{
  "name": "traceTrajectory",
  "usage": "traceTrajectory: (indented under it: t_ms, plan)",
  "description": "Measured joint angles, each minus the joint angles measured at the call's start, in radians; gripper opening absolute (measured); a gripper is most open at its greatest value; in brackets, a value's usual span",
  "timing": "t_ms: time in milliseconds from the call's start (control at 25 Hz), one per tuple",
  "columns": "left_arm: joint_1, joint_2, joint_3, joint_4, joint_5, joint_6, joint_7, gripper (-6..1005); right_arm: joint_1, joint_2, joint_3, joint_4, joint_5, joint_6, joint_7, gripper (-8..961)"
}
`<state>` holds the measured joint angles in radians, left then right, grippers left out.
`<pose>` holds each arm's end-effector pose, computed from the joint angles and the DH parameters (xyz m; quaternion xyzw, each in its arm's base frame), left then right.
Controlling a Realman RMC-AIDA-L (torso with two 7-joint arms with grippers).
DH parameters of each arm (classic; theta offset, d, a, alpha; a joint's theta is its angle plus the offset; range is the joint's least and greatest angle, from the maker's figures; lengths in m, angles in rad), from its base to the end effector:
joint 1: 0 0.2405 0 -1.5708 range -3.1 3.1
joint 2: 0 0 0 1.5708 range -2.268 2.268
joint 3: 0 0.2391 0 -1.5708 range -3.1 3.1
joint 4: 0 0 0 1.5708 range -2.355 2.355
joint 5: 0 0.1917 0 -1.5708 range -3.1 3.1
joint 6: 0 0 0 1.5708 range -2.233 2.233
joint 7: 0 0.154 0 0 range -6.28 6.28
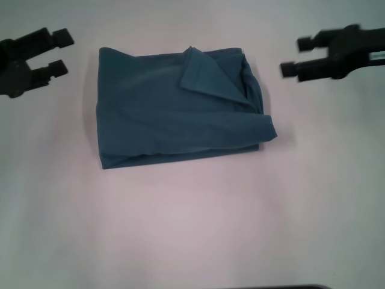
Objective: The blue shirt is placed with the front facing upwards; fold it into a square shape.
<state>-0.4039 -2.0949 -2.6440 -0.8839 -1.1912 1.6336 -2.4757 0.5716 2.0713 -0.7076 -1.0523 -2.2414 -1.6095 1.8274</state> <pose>-0.2593 0.3016 0.0617 -0.6641 -0.6479 -0.3656 0.0744 0.2193 0.3381 0.0489 -0.9421 0.2724 0.1139 0.1588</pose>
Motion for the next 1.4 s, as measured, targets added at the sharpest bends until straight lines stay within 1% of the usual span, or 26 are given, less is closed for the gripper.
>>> traceTrajectory:
  t_ms: [40, 80, 200, 320, 400, 440, 480, 520, 560, 680, 800, 960, 1080, 1320, 1400]
  plan:
    - [0.003, 0.009, -0.013, 0.000, -0.004, 0.011, -0.006, 862, 0.054, -0.015, -0.084, -0.005, -0.087, -0.019, 0.164, 825]
    - [0.003, 0.009, -0.013, 0.000, -0.004, 0.011, -0.006, 862, 0.054, -0.015, -0.084, -0.005, -0.087, -0.019, 0.164, 825]
    - [0.004, 0.026, -0.038, -0.001, -0.007, 0.046, -0.017, 861, 0.169, -0.033, -0.167, -0.003, -0.209, -0.087, 0.345, 825]
    - [0.004, 0.030, -0.043, -0.005, -0.008, 0.065, -0.016, 861, 0.276, -0.033, -0.167, -0.008, -0.310, -0.123, 0.474, 825]
    - [0.004, 0.030, -0.043, -0.006, -0.008, 0.072, -0.011, 861, 0.327, -0.029, -0.164, -0.009, -0.359, -0.118, 0.533, 826]
    - [0.002, 0.030, -0.043, -0.003, -0.008, 0.073, -0.005, 861, 0.368, -0.018, -0.175, -0.009, -0.395, -0.104, 0.547, 826]
    - [0.002, 0.030, -0.043, -0.003, -0.008, 0.073, -0.005, 861, 0.383, -0.010, -0.186, -0.007, -0.410, -0.099, 0.546, 826]
    - [0.000, 0.030, -0.043, -0.002, -0.009, 0.075, -0.001, 860, 0.395, -0.003, -0.202, -0.006, -0.423, -0.089, 0.545, 826]
    - [-0.001, 0.030, -0.043, -0.001, -0.009, 0.077, 0.001, 860, 0.395, -0.003, -0.202, -0.006, -0.423, -0.089, 0.545, 826]
    - [-0.002, 0.031, -0.045, -0.001, -0.014, 0.082, 0.004, 860, 0.420, 0.012, -0.275, 0.003, -0.455, -0.053, 0.553, 826]
    - [0.006, 0.033, -0.047, -0.001, -0.037, 0.085, 0.005, 860, 0.436, 0.019, -0.327, 0.012, -0.456, -0.038, 0.587, 826]
    - [0.016, 0.034, -0.051, -0.001, -0.058, 0.086, 0.010, 859, 0.455, 0.025, -0.367, 0.046, -0.431, -0.001, 0.652, 826]
    - [0.020, 0.034, -0.058, -0.001, -0.060, 0.086, 0.012, 859, 0.456, 0.025, -0.421, 0.101, -0.388, 0.075, 0.682, 826]
    - [0.015, 0.034, -0.063, 0.002, -0.061, 0.086, 0.004, 859, 0.451, 0.027, -0.536, 0.216, -0.313, 0.278, 0.723, 825]
    - [0.011, 0.033, -0.067, 0.008, -0.061, 0.084, 0.004, 859, 0.454, 0.027, -0.572, 0.247, -0.288, 0.323, 0.734, 825]
